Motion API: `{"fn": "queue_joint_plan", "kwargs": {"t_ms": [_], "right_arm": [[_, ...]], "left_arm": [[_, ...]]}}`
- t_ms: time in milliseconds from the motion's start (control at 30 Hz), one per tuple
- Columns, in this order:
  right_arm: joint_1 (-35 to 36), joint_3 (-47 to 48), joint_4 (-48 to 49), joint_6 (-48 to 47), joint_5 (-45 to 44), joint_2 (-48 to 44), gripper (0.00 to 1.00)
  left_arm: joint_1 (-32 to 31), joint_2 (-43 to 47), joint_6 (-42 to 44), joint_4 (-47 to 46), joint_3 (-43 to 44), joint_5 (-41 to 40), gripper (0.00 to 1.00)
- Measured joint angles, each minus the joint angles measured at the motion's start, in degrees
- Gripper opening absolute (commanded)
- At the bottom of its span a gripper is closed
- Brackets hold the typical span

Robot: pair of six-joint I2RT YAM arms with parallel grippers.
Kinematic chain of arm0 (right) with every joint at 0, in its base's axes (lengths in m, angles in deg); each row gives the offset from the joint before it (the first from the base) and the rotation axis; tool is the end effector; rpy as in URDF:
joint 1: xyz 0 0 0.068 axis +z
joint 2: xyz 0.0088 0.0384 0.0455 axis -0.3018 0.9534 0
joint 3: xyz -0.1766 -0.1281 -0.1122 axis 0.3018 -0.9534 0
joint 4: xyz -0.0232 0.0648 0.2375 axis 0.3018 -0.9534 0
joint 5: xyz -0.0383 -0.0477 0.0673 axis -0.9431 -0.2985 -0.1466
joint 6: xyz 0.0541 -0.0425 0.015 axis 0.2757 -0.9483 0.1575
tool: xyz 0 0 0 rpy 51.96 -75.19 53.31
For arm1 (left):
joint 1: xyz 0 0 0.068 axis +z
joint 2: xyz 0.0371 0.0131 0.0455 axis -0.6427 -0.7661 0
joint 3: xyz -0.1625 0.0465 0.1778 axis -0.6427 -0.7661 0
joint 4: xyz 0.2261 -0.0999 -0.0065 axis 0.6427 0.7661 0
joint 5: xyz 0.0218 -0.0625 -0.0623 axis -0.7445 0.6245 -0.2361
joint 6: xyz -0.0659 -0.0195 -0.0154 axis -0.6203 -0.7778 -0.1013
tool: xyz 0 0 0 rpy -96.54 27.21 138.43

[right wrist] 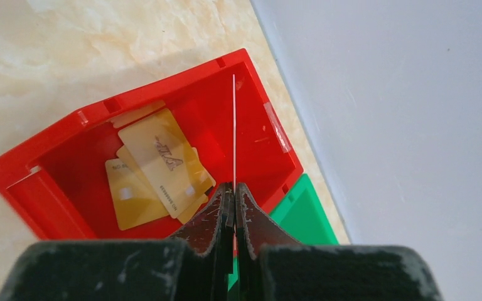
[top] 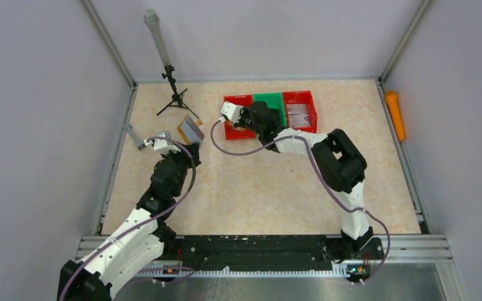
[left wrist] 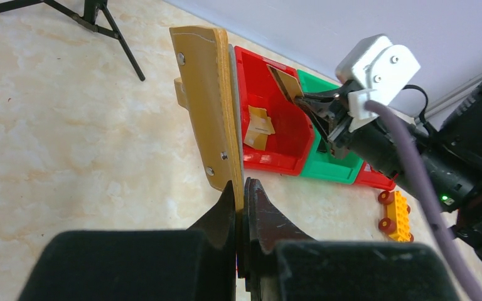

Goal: Take the credit cards out of the card holder
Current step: Place the credit card in the storage box.

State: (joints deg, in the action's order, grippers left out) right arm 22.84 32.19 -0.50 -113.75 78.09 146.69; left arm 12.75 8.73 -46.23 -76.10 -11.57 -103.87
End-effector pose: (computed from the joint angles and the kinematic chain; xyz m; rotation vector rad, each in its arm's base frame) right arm 0.3632 0.3055 0.1872 -1.2257 1.3999 -0.0887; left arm 0.1914 -0.0766 0.2407 -0.3451 1.6102 -0.5214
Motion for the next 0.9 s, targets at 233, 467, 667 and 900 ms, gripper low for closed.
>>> {"fn": "queue_joint_plan", "kwargs": {"t_ms": [233,467,667,900], "right_arm": [[0.7,2.84,2.38,-6.4,-2.71,4.55,0.0],[1.64,3.21,4.7,-12.02,-5.75,6.84,0.0],[2.43,3.89,3.1,-14.93,-7.15,8.83,0.0],[2.6,6.95,-0.15,-14.93,-7.67,9.03,0.27]], "left_arm": [[0.0,0.0,0.04,0.2,0.0,-0.37,0.0],[0.0,0.0,0.02,0.2,0.0,-0.39,0.0],[0.0,0.0,0.02,0.26,0.0,-0.42,0.0],[0.0,0.02,0.17,0.68,0.0,-0.59,0.0]]}}
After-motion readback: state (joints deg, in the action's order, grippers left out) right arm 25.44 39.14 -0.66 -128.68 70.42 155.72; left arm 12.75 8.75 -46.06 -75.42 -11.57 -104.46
